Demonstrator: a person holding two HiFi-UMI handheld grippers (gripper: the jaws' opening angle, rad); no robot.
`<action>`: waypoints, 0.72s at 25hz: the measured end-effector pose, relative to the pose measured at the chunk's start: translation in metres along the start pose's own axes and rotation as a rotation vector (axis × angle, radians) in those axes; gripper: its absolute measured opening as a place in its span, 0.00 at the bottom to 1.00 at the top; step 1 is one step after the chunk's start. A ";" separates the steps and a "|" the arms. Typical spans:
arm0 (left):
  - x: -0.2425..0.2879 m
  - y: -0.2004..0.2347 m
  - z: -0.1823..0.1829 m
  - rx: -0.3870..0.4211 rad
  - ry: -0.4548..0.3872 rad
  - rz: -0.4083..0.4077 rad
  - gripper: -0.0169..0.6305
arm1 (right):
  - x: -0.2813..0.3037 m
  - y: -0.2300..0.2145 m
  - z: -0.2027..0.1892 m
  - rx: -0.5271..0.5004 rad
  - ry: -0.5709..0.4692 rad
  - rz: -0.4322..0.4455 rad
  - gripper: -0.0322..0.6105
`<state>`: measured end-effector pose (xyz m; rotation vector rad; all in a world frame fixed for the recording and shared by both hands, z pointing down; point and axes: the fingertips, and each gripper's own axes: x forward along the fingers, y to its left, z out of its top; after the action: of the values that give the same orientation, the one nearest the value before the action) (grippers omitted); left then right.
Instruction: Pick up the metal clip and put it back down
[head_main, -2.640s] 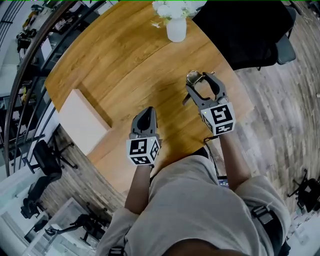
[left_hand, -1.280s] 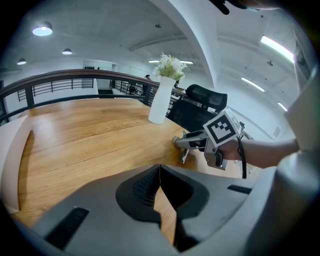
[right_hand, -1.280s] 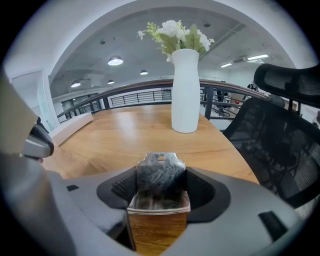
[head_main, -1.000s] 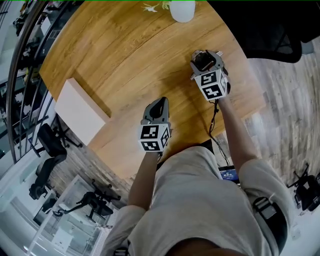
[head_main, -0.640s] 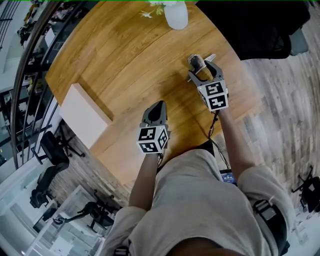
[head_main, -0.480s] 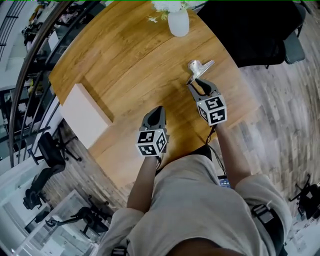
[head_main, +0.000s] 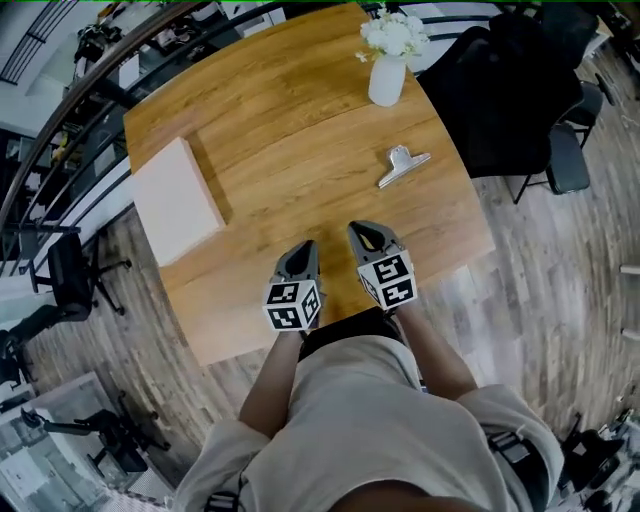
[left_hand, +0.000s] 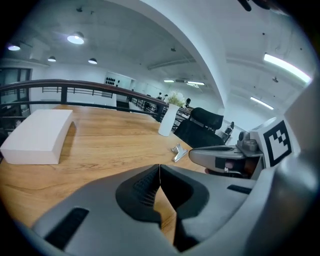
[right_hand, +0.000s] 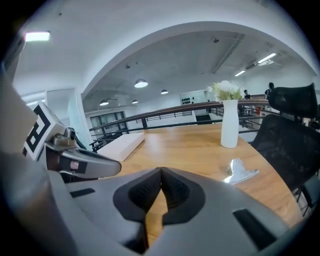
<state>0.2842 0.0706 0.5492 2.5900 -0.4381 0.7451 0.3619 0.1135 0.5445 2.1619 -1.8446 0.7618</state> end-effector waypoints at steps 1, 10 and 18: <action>-0.013 0.002 -0.001 -0.002 -0.016 0.011 0.06 | -0.004 0.010 0.002 -0.022 -0.002 0.003 0.09; -0.129 0.015 0.016 -0.016 -0.214 0.100 0.06 | -0.067 0.085 0.050 -0.112 -0.172 -0.016 0.09; -0.191 -0.023 0.084 0.099 -0.420 0.082 0.06 | -0.148 0.097 0.114 -0.163 -0.371 -0.099 0.09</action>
<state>0.1753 0.0869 0.3702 2.8375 -0.6480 0.2444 0.2841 0.1676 0.3564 2.3856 -1.8629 0.1886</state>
